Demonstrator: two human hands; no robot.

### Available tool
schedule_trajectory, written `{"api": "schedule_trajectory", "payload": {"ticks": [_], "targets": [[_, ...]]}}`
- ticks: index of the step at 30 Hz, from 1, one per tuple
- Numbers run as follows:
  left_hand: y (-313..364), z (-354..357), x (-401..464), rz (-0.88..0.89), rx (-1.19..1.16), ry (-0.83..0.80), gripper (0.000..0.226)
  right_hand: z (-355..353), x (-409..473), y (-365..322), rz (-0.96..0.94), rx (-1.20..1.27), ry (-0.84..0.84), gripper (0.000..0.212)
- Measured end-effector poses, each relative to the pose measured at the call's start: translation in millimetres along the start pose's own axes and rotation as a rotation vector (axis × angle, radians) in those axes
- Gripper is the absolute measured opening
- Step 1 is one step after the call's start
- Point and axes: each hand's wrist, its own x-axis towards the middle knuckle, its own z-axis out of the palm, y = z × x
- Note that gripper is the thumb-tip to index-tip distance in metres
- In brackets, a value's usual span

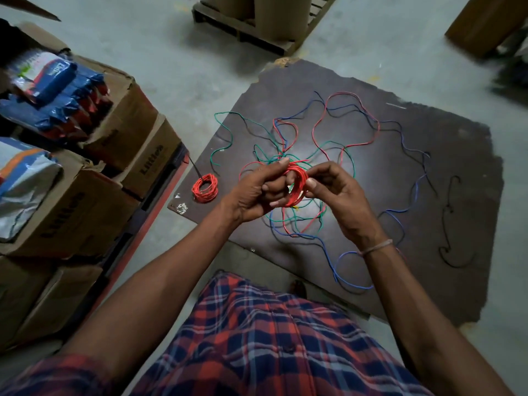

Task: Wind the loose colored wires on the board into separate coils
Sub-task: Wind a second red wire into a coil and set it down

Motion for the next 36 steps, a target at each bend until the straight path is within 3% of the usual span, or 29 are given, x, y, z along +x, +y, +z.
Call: {"api": "schedule_trajectory", "payload": {"ticks": [7, 17, 24, 26, 28, 31, 36], "targets": [[-23, 27, 31, -0.086, -0.008, 0.016, 0.045, -33, -16, 13, 0.044, -0.008, 0.106, 0.029], [-57, 63, 82, -0.076, 0.027, 0.216, 0.029, -74, -43, 32, 0.059, 0.055, 0.431, 0.024], [-94, 83, 124, -0.077, 0.085, 0.235, 0.03, -124, -63, 50, 0.167, 0.038, 0.493, 0.017], [-102, 86, 132, -0.085, 0.119, 0.247, 0.028, -151, -70, 67, 0.201, -0.027, 0.565, 0.016], [-107, 89, 137, -0.094, 0.137, 0.253, 0.028, -187, -76, 95, 0.24, -0.17, 0.74, 0.012], [-113, 94, 138, -0.098, 0.166, 0.272, 0.026, -246, -75, 131, 0.437, -0.43, 0.966, 0.009], [-118, 99, 133, -0.104, 0.215, 0.274, 0.029, -304, -53, 154, 0.719, -0.746, 1.035, 0.018]]}}
